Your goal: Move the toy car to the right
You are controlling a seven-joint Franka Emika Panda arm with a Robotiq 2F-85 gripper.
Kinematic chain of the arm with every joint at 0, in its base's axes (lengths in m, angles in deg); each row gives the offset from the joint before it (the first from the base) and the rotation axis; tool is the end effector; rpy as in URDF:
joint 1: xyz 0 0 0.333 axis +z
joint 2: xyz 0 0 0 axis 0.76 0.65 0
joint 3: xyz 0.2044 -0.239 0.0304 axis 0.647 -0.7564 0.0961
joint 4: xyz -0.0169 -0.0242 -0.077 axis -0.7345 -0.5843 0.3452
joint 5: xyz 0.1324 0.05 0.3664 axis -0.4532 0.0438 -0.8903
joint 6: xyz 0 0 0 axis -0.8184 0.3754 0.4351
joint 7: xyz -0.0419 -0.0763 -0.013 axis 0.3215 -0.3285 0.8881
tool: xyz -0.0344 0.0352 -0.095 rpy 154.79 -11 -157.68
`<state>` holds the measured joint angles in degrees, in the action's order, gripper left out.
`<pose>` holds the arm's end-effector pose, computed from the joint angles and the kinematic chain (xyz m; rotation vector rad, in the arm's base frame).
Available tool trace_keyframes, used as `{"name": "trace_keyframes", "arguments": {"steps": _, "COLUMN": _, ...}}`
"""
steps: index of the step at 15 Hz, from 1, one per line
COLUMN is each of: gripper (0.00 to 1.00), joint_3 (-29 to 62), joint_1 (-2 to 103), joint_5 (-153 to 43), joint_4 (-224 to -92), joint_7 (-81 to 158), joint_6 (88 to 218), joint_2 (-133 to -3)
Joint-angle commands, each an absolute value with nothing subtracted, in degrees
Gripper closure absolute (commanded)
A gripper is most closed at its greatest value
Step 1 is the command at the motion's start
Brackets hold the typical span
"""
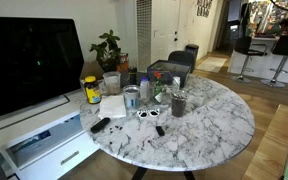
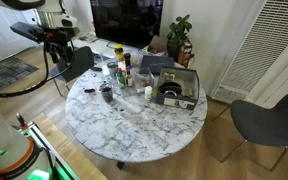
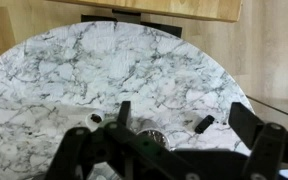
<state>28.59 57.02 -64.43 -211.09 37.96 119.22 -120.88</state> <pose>0.3264 0.1053 0.4685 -3.1273 -0.1859 0.2238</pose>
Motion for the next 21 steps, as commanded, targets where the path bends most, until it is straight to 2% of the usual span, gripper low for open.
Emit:
{"name": "trace_keyframes", "arguments": {"steps": 1, "gripper": 0.0, "joint_3": 28.6, "joint_1": 57.0, "joint_5": -64.4, "joint_4": -211.0, "joint_7": 37.9, "joint_6": 119.1, "joint_2": -120.8}}
{"name": "trace_keyframes", "arguments": {"steps": 9, "gripper": 0.0, "joint_3": 28.6, "joint_1": 57.0, "joint_5": -64.4, "joint_4": -211.0, "joint_7": 37.9, "joint_6": 119.1, "joint_2": -120.8}}
{"name": "trace_keyframes", "arguments": {"steps": 13, "gripper": 0.0, "joint_3": 29.2, "joint_1": 57.0, "joint_5": -72.4, "joint_4": -207.1, "joint_7": 31.9, "joint_6": 123.1, "joint_2": -114.4}}
{"name": "trace_keyframes", "arguments": {"steps": 17, "gripper": 0.0, "joint_3": 33.5, "joint_1": 57.1, "joint_5": -79.5, "joint_4": -203.7, "joint_7": 20.9, "joint_6": 134.5, "joint_2": -104.9}}
{"name": "trace_keyframes", "arguments": {"steps": 21, "gripper": 0.0, "joint_3": 41.9, "joint_1": 55.1, "joint_5": -77.1, "joint_4": -201.2, "joint_7": 3.2, "joint_6": 145.4, "joint_2": -95.3}}
